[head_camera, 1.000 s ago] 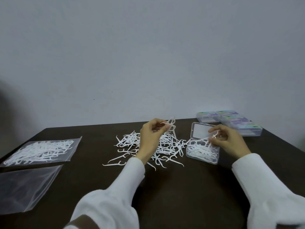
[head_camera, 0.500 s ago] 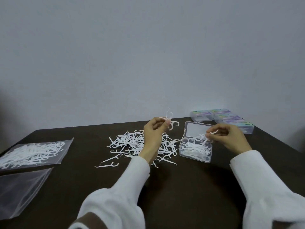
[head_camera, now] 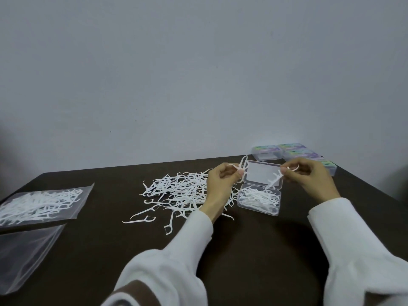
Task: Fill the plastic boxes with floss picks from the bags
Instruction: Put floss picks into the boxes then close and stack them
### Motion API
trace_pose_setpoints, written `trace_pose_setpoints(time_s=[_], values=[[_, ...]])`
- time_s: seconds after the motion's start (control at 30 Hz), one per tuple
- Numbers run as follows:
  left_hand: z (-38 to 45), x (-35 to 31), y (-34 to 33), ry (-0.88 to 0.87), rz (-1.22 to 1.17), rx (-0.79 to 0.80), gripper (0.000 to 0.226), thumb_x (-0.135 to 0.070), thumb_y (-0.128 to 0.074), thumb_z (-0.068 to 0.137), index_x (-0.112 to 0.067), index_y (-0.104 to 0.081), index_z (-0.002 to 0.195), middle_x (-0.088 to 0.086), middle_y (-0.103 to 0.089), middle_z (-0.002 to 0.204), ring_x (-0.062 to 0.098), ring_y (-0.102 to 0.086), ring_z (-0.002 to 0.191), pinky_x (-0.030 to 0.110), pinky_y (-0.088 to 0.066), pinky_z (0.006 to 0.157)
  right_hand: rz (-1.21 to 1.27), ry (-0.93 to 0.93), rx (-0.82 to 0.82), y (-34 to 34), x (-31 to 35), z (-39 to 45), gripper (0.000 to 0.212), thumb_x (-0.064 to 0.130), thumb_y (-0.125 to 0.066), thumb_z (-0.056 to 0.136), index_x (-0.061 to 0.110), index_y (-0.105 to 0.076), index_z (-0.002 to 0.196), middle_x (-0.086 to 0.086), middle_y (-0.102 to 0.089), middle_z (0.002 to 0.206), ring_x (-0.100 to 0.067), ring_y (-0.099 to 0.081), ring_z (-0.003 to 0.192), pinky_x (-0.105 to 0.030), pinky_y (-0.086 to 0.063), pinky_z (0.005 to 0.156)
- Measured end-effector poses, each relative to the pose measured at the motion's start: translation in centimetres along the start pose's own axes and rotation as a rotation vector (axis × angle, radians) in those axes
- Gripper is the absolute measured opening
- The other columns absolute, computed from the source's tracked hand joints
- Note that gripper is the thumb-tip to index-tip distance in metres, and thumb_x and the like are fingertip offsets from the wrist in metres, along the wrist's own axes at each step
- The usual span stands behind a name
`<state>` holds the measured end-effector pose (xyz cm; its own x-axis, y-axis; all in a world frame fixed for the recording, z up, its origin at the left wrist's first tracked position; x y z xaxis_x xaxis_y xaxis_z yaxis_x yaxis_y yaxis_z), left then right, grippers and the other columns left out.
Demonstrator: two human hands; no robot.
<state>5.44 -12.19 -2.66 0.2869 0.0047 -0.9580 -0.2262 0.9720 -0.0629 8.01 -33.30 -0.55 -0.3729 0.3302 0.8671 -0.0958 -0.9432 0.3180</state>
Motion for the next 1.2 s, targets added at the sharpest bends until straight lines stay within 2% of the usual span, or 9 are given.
trace_pose_setpoints(time_s=[0.23, 0.37, 0.5, 0.63, 0.73, 0.83, 0.97, 1.07, 1.2], values=[[-0.5, 0.5, -2.1, -0.072, 0.246, 0.121, 0.011, -0.009, -0.071, 0.082, -0.012, -0.071, 0.092, 0.000, -0.068, 0.084, 0.003, -0.062, 0.077, 0.015, -0.050, 0.069, 0.059, -0.042, -0.140, 0.8, -0.8, 0.2, 0.015, 0.006, -0.071, 0.079, 0.020, -0.066, 0.076, -0.008, -0.069, 0.079, -0.017, -0.067, 0.071, -0.016, -0.055, 0.067], [-1.4, 0.7, -3.2, -0.166, 0.427, 0.242, 0.017, -0.008, -0.068, 0.084, -0.014, -0.073, 0.099, -0.005, -0.068, 0.092, -0.010, -0.056, 0.078, -0.001, -0.039, 0.074, 0.077, -0.093, -0.139, 0.8, -1.3, 0.3, 0.010, 0.006, -0.069, 0.080, 0.015, -0.067, 0.082, -0.009, -0.069, 0.081, -0.017, -0.067, 0.072, -0.013, -0.054, 0.062], [-1.4, 0.7, -3.0, -0.220, 0.493, 0.233, 0.027, -0.006, -0.067, 0.083, -0.017, -0.070, 0.108, -0.004, -0.070, 0.099, 0.000, -0.060, 0.092, -0.003, -0.036, 0.080, 0.051, -0.103, -0.152, 0.9, -1.5, 0.3, 0.011, 0.007, -0.069, 0.080, 0.010, -0.068, 0.090, -0.010, -0.069, 0.082, -0.016, -0.067, 0.072, -0.012, -0.053, 0.061], [-1.3, 0.6, -2.5, -0.220, 0.468, 0.229, 0.029, -0.008, -0.070, 0.081, -0.015, -0.068, 0.110, -0.004, -0.070, 0.105, -0.001, -0.060, 0.097, -0.002, -0.035, 0.083, -0.037, -0.082, -0.074, 0.5, -1.0, 0.0, 0.015, 0.008, -0.071, 0.079, 0.012, -0.068, 0.093, -0.009, -0.069, 0.080, -0.015, -0.067, 0.069, -0.021, -0.055, 0.066], [-1.2, 0.7, -2.2, -0.195, 0.449, 0.212, 0.023, -0.014, -0.070, 0.084, -0.015, -0.069, 0.107, -0.005, -0.069, 0.106, 0.000, -0.058, 0.097, 0.008, -0.039, 0.086, -0.120, -0.055, -0.092, 0.4, -0.4, -0.3, 0.012, 0.009, -0.072, 0.078, 0.011, -0.067, 0.089, -0.007, -0.067, 0.076, -0.014, -0.065, 0.068, -0.020, -0.049, 0.066], [-1.6, 0.7, -2.0, -0.152, 0.461, 0.219, 0.027, -0.033, -0.072, 0.081, -0.019, -0.070, 0.104, -0.007, -0.067, 0.108, 0.001, -0.056, 0.100, 0.009, -0.037, 0.081, -0.141, -0.035, -0.101, 0.5, -0.1, -0.4, 0.012, 0.009, -0.072, 0.078, 0.011, -0.068, 0.088, -0.005, -0.067, 0.077, -0.014, -0.065, 0.069, -0.021, -0.048, 0.068], [-2.2, 1.2, -2.7, -0.157, 0.605, 0.301, 0.042, -0.049, -0.077, 0.071, -0.026, -0.068, 0.105, -0.006, -0.062, 0.115, 0.008, -0.051, 0.110, 0.023, -0.039, 0.092, -0.243, -0.001, -0.018, 0.0, 0.1, -0.5, 0.011, 0.008, -0.071, 0.079, 0.013, -0.068, 0.089, -0.002, -0.065, 0.080, -0.011, -0.064, 0.069, -0.022, -0.050, 0.069], [-2.2, 1.3, -3.1, -0.188, 0.632, 0.333, 0.039, -0.042, -0.077, 0.073, -0.025, -0.068, 0.107, -0.004, -0.061, 0.115, 0.010, -0.051, 0.109, 0.025, -0.038, 0.092, -0.285, 0.082, 0.049, -0.6, 0.5, -0.6, 0.017, 0.007, -0.068, 0.081, 0.019, -0.066, 0.094, 0.001, -0.062, 0.081, -0.011, -0.064, 0.070, -0.015, -0.046, 0.064], [-2.1, 1.3, -2.8, -0.177, 0.558, 0.328, 0.035, -0.029, -0.077, 0.077, -0.018, -0.068, 0.108, -0.003, -0.065, 0.111, 0.006, -0.057, 0.103, 0.011, -0.038, 0.085, -0.351, 0.105, 0.137, -1.3, 0.2, -0.5, 0.017, 0.007, -0.066, 0.083, 0.020, -0.066, 0.095, 0.001, -0.061, 0.082, -0.006, -0.060, 0.071, -0.010, -0.040, 0.062]])
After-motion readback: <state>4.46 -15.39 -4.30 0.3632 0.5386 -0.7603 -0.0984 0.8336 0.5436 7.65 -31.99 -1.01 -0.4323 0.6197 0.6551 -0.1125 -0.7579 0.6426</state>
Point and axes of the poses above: each hand's wrist, its own z-axis towards the middle knuckle, its own y-axis out of the back of the hand, x = y × z, the point moved 5 cm from there along z, towards the middle knuckle
